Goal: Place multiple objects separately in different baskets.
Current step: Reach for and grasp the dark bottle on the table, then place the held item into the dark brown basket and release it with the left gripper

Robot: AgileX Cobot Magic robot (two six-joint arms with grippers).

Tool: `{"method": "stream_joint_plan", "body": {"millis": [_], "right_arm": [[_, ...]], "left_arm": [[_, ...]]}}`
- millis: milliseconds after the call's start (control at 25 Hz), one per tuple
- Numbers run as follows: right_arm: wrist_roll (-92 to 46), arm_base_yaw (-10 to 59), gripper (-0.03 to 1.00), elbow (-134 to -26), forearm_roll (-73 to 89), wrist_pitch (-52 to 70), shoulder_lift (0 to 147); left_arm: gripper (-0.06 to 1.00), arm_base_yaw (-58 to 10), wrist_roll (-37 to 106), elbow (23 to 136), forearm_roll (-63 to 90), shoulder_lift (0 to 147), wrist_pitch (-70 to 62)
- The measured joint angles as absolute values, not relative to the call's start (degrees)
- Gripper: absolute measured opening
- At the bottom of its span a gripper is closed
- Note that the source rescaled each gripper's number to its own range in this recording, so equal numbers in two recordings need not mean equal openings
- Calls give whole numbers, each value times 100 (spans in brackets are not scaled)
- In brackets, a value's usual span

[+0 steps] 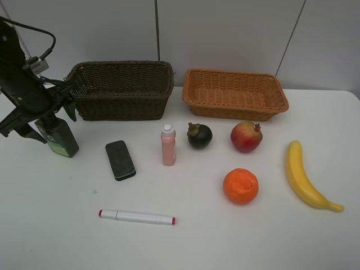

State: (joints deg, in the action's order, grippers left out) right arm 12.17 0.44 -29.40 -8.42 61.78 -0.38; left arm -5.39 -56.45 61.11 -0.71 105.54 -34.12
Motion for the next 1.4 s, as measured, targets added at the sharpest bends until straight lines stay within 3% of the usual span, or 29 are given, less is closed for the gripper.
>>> {"method": "stream_joint_plan", "body": {"millis": [80, 200, 240, 640, 1040, 1400], "right_arm": [[1217, 44, 100, -2940, -842, 6178, -38], [1217, 44, 100, -2940, -842, 6178, -38], [1217, 44, 100, -2940, -842, 6178, -38], [1217, 44, 100, -2940, -842, 6178, -38], [1217, 44, 100, -2940, -842, 6178, -38], [1217, 44, 100, -2940, -842, 6178, -38]], "left_arm": [[72, -539, -5645, 6111, -71, 10554, -3494], [37, -539, -5639, 6111, -77, 10554, -3637], [35, -539, -5639, 6111, -77, 10554, -3660], [35, -539, -4894, 6194, 401, 10261, -3698], [35, -531, -3354, 8208, 602, 9880, -3741], [35, -423, -3106, 9170, 564, 11225, -3509]]}}
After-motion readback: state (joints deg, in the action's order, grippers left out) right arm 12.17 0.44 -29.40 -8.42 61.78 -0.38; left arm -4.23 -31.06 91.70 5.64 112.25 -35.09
